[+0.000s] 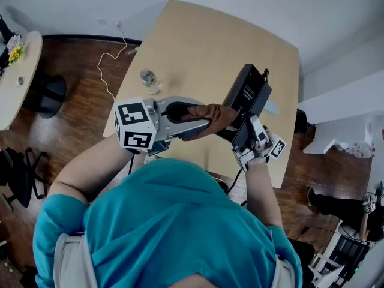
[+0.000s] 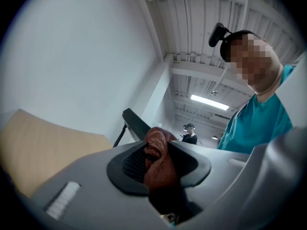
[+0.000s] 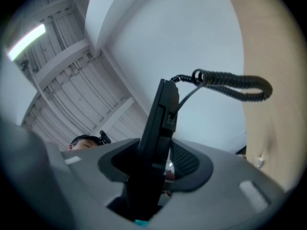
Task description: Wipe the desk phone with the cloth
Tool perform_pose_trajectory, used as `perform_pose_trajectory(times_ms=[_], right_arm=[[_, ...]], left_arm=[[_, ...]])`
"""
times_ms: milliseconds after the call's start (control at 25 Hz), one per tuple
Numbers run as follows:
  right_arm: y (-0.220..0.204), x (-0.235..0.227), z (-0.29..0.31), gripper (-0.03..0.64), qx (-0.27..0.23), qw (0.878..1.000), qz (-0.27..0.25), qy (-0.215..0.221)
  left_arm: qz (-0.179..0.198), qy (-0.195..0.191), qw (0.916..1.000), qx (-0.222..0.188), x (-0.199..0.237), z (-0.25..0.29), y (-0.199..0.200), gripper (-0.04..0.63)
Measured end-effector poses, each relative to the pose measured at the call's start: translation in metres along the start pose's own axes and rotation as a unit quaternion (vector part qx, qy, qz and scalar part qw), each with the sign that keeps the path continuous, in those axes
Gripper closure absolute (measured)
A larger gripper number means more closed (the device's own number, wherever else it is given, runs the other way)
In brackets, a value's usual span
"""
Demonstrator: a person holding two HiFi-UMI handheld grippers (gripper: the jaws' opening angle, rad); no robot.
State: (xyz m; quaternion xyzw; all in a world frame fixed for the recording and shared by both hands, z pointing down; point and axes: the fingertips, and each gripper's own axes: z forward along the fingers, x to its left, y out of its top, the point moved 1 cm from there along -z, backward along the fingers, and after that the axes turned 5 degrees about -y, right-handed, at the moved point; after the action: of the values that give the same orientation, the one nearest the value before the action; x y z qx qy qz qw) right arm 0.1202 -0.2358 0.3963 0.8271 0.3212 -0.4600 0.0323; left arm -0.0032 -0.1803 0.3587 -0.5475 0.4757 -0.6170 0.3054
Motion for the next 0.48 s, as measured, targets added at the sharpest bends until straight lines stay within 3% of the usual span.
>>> perform_pose_trajectory(times_ms=[280,360,480], right_arm=[[0.003,0.014,0.004,0.421,0.002,1.0,-0.015,0.017],[-0.004,0.014,0.005,0.422,0.03,0.999,-0.024,0.007],[-0.025,0.005,-0.004,0.422,0.108,0.992,-0.061,-0.037]], left_arm=[[-0.035,0.079,0.9956,0.036,0.055,-0.036,-0.052,0.465],[-0.048,0.096,0.9934,0.042,0.073,-0.042,-0.056,0.465],[-0.05,0.098,0.9937,0.023,0.087,-0.043,-0.028,0.465]])
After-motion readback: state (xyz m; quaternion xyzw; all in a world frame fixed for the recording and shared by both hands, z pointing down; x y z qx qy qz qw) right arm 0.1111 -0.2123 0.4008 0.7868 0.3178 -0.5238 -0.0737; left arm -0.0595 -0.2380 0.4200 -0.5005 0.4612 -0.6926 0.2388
